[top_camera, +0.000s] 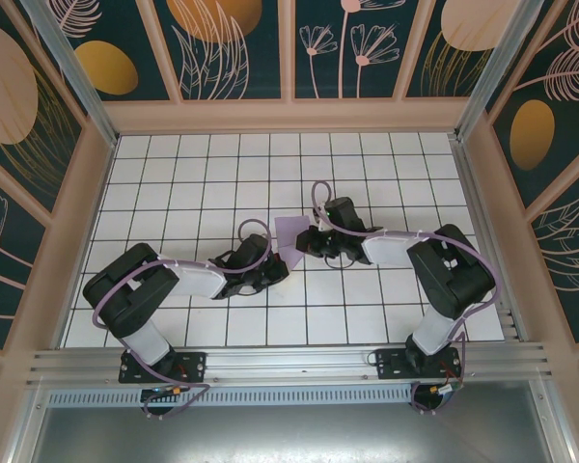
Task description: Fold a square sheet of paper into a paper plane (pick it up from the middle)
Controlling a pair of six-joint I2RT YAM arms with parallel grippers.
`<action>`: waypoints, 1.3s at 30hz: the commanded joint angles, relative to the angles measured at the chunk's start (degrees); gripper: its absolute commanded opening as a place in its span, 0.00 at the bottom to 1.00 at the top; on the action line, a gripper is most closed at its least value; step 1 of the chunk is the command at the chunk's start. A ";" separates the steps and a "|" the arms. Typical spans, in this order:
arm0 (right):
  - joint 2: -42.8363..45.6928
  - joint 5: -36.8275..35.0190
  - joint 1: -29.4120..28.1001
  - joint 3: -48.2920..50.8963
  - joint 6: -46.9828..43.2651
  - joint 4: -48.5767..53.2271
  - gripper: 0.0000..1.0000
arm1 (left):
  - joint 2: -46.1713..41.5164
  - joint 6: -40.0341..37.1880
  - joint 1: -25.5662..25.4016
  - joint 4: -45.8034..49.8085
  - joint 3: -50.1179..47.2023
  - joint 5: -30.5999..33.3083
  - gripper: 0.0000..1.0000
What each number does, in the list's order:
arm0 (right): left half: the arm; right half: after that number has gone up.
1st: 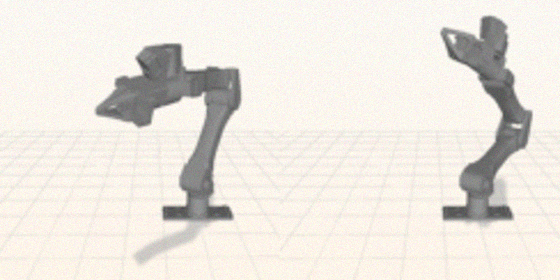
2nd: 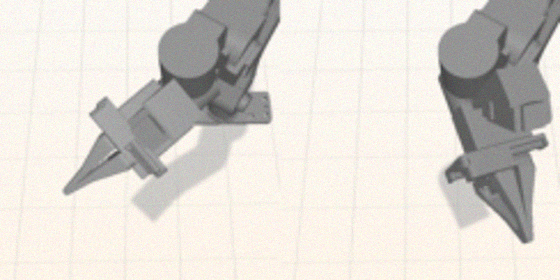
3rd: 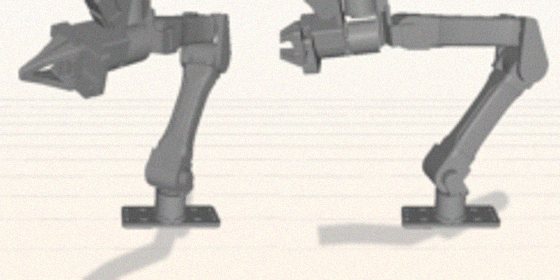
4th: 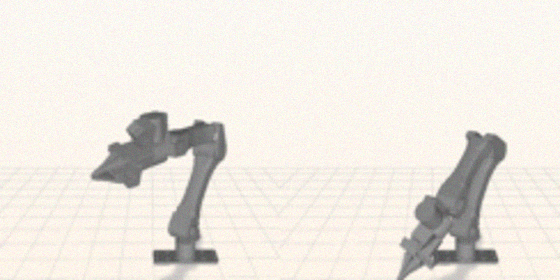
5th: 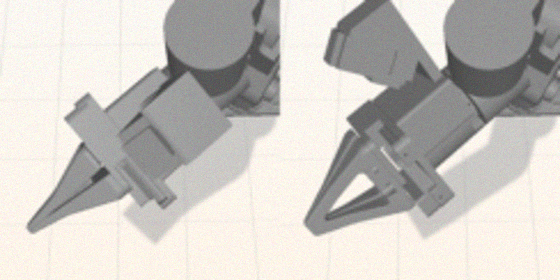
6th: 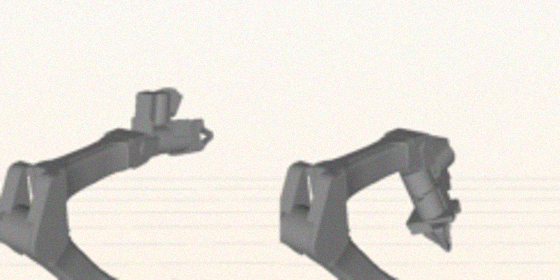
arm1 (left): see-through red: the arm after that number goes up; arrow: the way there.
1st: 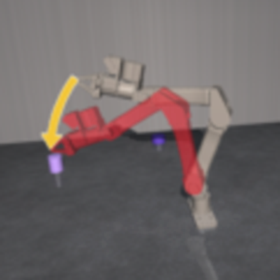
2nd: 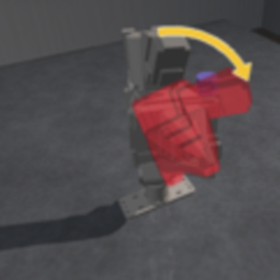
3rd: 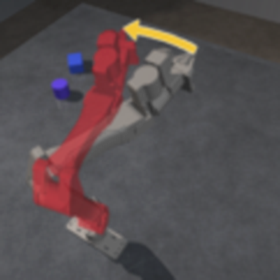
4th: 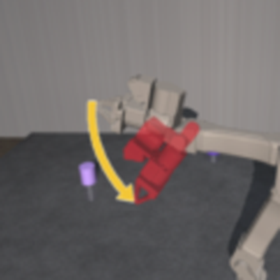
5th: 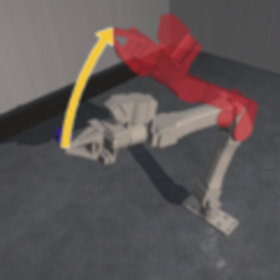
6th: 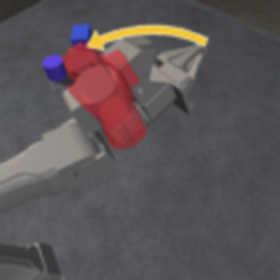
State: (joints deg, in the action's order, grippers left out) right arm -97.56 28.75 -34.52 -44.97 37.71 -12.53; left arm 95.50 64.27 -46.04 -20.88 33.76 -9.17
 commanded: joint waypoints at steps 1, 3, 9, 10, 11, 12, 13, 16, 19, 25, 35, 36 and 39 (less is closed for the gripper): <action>-0.89 3.08 -1.38 -0.46 -4.33 1.71 0.11 | -0.67 1.95 -0.08 1.19 -1.82 2.39 0.00; -1.49 2.78 -2.02 -0.40 -5.08 2.22 0.08 | -0.76 2.39 -0.08 1.39 -2.11 2.75 0.00; -3.88 3.20 -2.39 -1.08 -6.81 3.50 0.07 | -0.63 3.65 -0.05 1.85 -2.80 3.02 0.00; -4.36 3.54 -2.35 -1.42 -6.95 3.50 0.07 | -0.51 3.89 -0.06 1.89 -2.90 2.94 0.00; -4.77 3.95 -2.34 -1.69 -7.20 3.40 0.07 | -0.41 4.01 -0.10 1.92 -2.91 2.88 0.00; -5.16 4.36 -2.39 -2.04 -7.45 3.41 0.07 | -0.32 4.17 -0.07 1.96 -2.97 2.87 0.00; -5.70 4.79 -2.40 -2.46 -7.75 3.53 0.07 | -0.25 4.37 -0.03 2.07 -2.95 2.79 0.00; -7.06 5.35 -2.46 -3.57 -8.78 4.15 0.07 | -0.14 4.66 -0.07 2.43 -3.00 2.75 0.00; -7.91 5.29 -2.32 -4.29 -9.57 4.75 0.07 | -0.05 4.70 -0.09 3.36 -2.99 2.75 0.00; -9.48 4.16 -1.56 -6.05 -10.88 6.28 0.06 | -0.14 4.08 -0.05 5.64 -3.22 2.93 0.00; -13.20 1.77 4.65 -8.28 -14.45 8.53 0.05 | -0.27 3.63 -0.08 7.29 -5.71 2.49 0.00; -13.71 1.82 5.58 -8.61 -14.79 8.74 0.04 | -0.36 3.52 -0.08 7.22 -5.88 2.49 0.00; -13.64 1.25 8.08 -8.60 -14.86 7.99 0.04 | -0.32 2.77 -0.05 7.59 -6.07 2.38 0.00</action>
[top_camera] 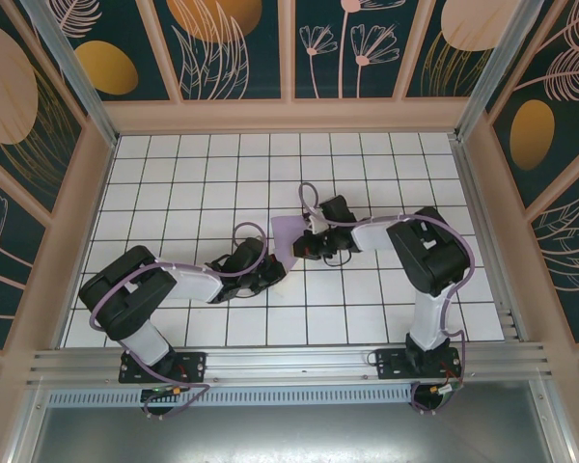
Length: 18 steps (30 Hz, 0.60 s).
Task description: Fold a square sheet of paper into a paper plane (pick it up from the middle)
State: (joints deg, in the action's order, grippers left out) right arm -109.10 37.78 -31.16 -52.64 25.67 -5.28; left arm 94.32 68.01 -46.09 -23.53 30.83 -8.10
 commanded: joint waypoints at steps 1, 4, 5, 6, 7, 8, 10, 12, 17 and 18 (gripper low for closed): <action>-1.98 -8.02 5.59 -1.12 -2.74 0.85 0.03 | 0.93 -1.17 -0.05 10.33 -3.08 1.29 0.00; -0.84 -8.24 7.22 -1.73 -2.64 1.13 0.03 | 0.99 -1.62 -0.05 10.25 -2.92 1.32 0.00; -0.32 -8.50 7.49 -2.00 -2.64 1.40 0.03 | 0.95 -1.85 -0.06 10.34 -2.67 1.37 0.00; 0.35 -8.85 7.53 -2.11 -2.60 1.69 0.03 | 0.87 -2.09 0.02 10.63 -2.54 1.51 0.00; 1.35 -9.45 7.56 -2.06 -2.49 1.80 0.03 | 0.79 -2.33 -0.05 10.89 -2.31 1.74 0.00; 2.41 -9.64 7.59 -1.77 -2.30 1.72 0.03 | 0.69 -2.54 -0.01 11.01 -2.14 1.85 0.00; 4.79 -9.15 7.25 -0.79 -1.90 1.36 0.03 | 0.38 -3.01 0.00 11.36 -1.87 2.02 0.00; 7.34 -7.97 6.19 0.73 -1.77 0.73 0.04 | 0.20 -3.95 -0.06 11.98 -1.41 2.33 0.00; 8.69 -3.14 1.03 3.86 0.70 -2.71 0.04 | -0.94 -9.73 0.03 16.18 1.34 4.44 0.00; 8.03 -2.71 0.20 3.86 1.30 -3.08 0.04 | -1.34 -10.92 0.12 17.01 1.79 5.11 0.00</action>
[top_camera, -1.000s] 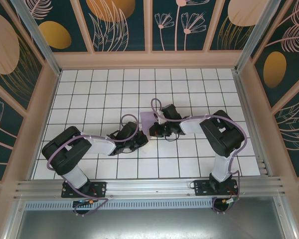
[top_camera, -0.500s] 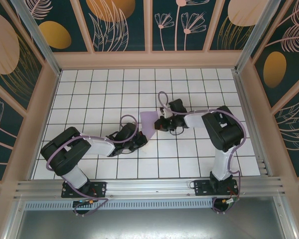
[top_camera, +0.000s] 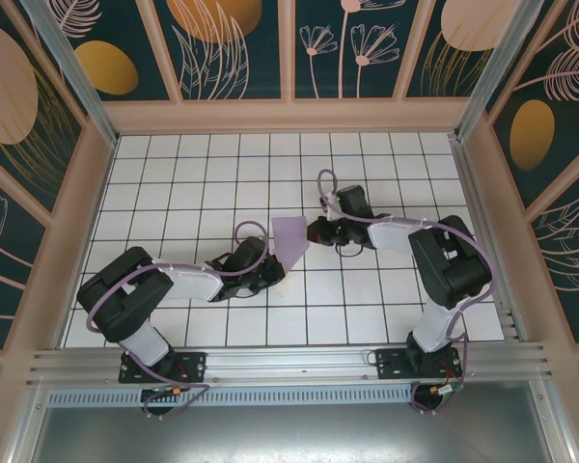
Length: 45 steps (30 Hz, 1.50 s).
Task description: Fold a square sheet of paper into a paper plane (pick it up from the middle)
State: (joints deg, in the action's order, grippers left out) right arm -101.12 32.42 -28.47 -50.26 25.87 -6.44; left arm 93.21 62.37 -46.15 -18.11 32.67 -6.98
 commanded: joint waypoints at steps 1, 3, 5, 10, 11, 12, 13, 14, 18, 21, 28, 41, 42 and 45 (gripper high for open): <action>-0.99 3.19 -3.13 1.29 1.84 -2.50 0.04 | -0.76 -6.57 0.31 12.52 0.41 4.49 0.00; -3.30 3.91 -4.98 0.50 2.97 -3.23 0.03 | -1.59 -8.82 0.66 13.37 1.05 4.51 0.00; -5.66 4.94 -5.72 -0.82 3.86 -3.56 0.03 | -2.14 -10.22 0.67 13.56 1.46 4.43 0.00; -8.66 4.92 -6.42 -2.33 4.59 -2.34 0.02 | -0.94 -9.60 0.76 13.55 1.70 3.64 0.00; -8.84 4.48 -6.26 -2.18 4.38 -1.99 0.02 | -0.56 -9.29 0.78 13.69 1.63 3.60 0.00; -9.08 3.96 -5.88 -1.97 3.97 -1.51 0.01 | -0.20 -8.93 0.79 13.86 1.61 3.53 0.00; -9.26 3.35 -5.30 -1.75 3.46 -0.91 0.01 | 0.12 -8.55 0.80 14.19 1.53 3.39 0.00; -9.53 2.72 -4.54 -1.59 3.11 -0.27 0.01 | 0.42 -8.27 0.80 14.39 1.48 3.23 0.00; -10.00 0.39 0.66 -1.10 2.20 1.59 0.00 | 0.97 -7.25 1.16 14.85 0.69 2.62 0.00; -8.70 -1.61 3.64 -1.76 1.92 3.01 0.00 | 0.83 -7.10 1.42 14.86 0.15 2.66 0.00; 0.39 -1.96 2.41 -0.34 2.88 0.88 0.00 | -0.67 -8.37 1.50 14.52 0.82 3.46 0.00; -7.17 2.75 -6.50 -2.63 7.58 -2.11 0.00 | -2.37 -8.92 1.52 13.18 2.21 2.90 0.00; -7.38 2.06 -6.42 -2.56 7.85 -1.87 0.00 | -2.57 -8.87 1.51 12.97 2.15 2.78 0.00; -7.98 0.80 -6.12 -1.89 8.28 -1.17 0.00 | -2.76 -8.92 1.50 12.42 2.38 2.25 0.00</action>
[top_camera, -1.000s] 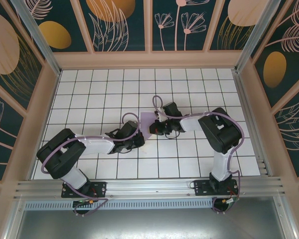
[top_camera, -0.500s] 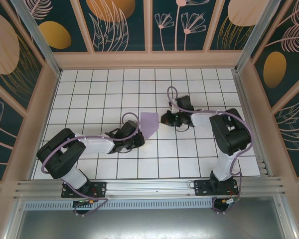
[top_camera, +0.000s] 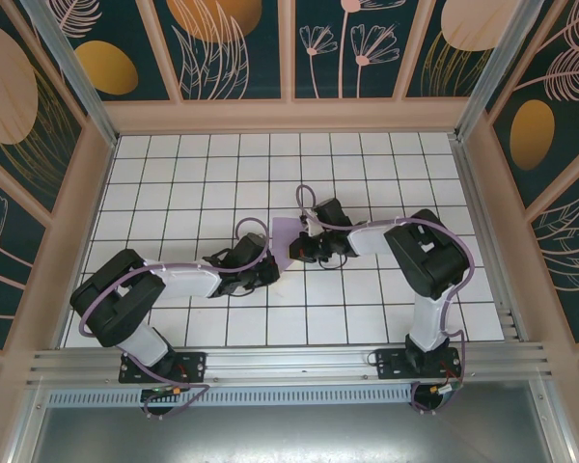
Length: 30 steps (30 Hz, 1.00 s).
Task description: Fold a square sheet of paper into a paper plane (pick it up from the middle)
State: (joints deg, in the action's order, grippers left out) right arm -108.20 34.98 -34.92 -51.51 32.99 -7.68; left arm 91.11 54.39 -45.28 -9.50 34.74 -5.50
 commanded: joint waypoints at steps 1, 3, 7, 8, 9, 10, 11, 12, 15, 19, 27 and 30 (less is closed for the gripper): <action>-1.12 -2.24 0.38 -0.47 1.12 0.57 0.00 | -0.75 -1.01 0.63 3.78 0.48 0.56 0.00; -1.53 -3.20 0.60 -0.28 1.19 1.73 0.00 | -1.53 -1.11 0.67 2.98 0.84 0.15 0.00; -1.93 -4.09 0.62 0.23 1.20 2.80 0.00 | -6.30 -0.06 0.63 -2.50 -0.11 0.68 0.00; -2.10 -4.13 0.55 0.18 1.20 2.89 0.00 | -7.06 0.47 0.63 -4.08 -0.35 0.52 0.00; -2.21 -4.35 0.57 0.19 1.37 3.02 0.00 | -7.49 0.83 0.60 -5.62 -0.46 0.28 0.00; -2.39 -4.46 0.55 0.20 1.44 3.05 0.00 | -7.49 1.23 0.62 -6.73 -0.39 -0.16 0.01; -2.49 -4.47 0.61 0.23 1.53 3.11 0.00 | -7.06 1.56 0.63 -7.74 -0.23 -0.93 0.02; -2.58 -4.48 0.58 0.11 1.63 3.10 0.00 | -6.19 1.81 0.60 -8.92 -0.06 -2.05 0.02; -3.01 -4.40 0.55 0.12 2.15 2.95 0.00 | -2.45 2.48 0.56 -10.78 1.05 -4.96 0.01; -3.35 -3.97 0.49 0.19 2.60 3.01 0.00 | 1.41 2.17 0.60 -9.29 2.99 -4.95 0.00; -3.38 -3.83 0.50 0.62 2.62 3.24 0.00 | 5.14 0.98 0.62 -6.95 5.23 -3.57 0.00; -3.39 -3.81 0.47 0.67 2.51 3.46 0.00 | 6.12 0.79 0.57 -6.40 6.03 -2.74 0.00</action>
State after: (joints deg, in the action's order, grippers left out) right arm -108.60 35.03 -34.81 -51.62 35.33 -7.62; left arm 95.46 55.92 -44.99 -16.71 38.81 -9.17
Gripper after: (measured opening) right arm 0.064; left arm 0.068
